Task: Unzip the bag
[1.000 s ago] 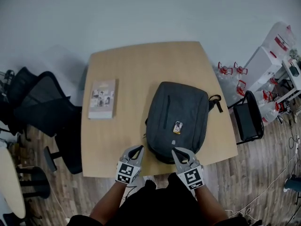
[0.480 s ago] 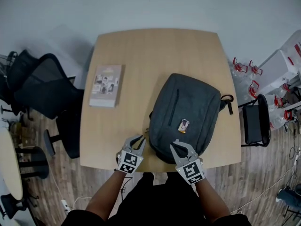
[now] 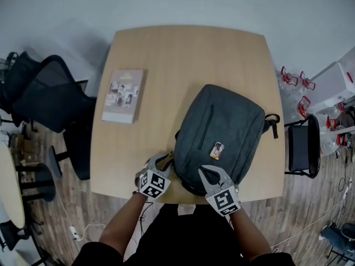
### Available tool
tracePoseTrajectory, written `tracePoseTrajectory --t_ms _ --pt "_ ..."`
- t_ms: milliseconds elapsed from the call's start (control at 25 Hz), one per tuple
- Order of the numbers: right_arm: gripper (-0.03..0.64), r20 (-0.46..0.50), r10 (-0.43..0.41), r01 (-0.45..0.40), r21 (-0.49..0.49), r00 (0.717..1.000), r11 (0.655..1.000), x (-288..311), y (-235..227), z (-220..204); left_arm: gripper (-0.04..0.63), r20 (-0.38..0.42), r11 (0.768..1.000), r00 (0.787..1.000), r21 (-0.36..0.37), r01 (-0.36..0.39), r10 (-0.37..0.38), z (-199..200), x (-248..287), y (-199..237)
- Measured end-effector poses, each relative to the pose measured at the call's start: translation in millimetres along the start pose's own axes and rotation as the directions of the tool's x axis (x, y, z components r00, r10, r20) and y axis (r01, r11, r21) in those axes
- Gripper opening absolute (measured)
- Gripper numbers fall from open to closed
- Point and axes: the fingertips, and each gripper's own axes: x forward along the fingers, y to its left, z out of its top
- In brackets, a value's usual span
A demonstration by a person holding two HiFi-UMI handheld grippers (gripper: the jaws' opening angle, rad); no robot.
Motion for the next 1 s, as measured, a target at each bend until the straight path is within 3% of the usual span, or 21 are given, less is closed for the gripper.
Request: tracePoseTrajectory --t_ms 280,600,840,1000 --pt "0.005 -0.032 0.080 -0.081 -0.054 0.996 0.995 16 5 5 0.031 -0.009 0.999 1.000 0.041 0.005 -0.004 3 6 -2" --pt "0.019 -0.043 0.145 -0.148 -0.090 0.989 0.985 34 9 15 0.025 0.011 0.998 0.999 0.041 0.037 -0.038 5 5 -6" --pt "0.046 -0.077 0.184 -0.189 -0.062 0.980 0.980 42 8 11 0.025 0.027 0.997 0.996 -0.003 0.080 -0.080 8 4 -7" --pt "0.199 -0.172 0.232 -0.241 -0.030 0.957 0.970 53 13 -3 0.025 0.031 0.995 0.995 -0.024 0.099 -0.099 9 4 -8"
